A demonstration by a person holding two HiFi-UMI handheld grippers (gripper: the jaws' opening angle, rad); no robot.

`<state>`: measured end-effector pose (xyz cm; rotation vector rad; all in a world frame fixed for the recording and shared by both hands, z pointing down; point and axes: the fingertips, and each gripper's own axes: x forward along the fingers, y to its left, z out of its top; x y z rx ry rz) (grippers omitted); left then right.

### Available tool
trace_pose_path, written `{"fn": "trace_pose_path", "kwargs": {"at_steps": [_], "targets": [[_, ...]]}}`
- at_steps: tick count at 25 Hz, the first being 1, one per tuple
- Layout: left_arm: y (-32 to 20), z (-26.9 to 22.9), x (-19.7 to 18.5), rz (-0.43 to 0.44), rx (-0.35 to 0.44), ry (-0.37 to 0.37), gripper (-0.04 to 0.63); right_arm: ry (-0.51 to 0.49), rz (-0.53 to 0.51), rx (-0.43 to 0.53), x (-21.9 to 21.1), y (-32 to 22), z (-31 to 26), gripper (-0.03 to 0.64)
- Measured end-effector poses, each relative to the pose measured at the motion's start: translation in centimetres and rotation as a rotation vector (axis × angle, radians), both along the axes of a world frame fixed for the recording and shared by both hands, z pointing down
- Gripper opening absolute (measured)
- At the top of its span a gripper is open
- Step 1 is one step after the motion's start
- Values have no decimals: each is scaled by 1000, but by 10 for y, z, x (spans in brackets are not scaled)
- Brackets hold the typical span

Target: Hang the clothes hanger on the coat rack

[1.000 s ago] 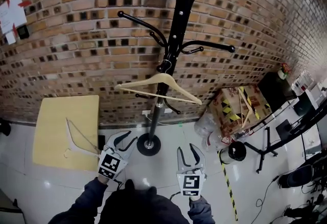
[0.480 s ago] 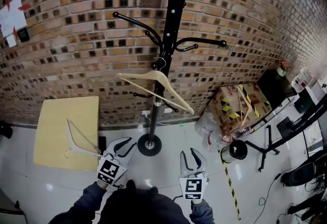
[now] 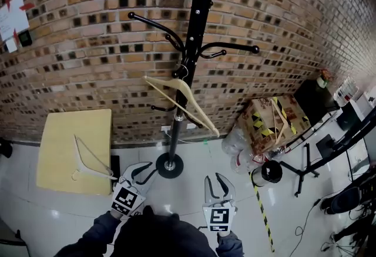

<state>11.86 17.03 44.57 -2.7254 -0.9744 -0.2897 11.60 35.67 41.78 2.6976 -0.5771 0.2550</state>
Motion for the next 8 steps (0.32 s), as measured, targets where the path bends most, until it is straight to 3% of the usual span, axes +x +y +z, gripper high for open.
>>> {"fn": "trace_pose_path", "kwargs": {"at_steps": [8], "targets": [[7,10,3,11,-16,-32,72,-11,12,1,-2,5,1,120]]}}
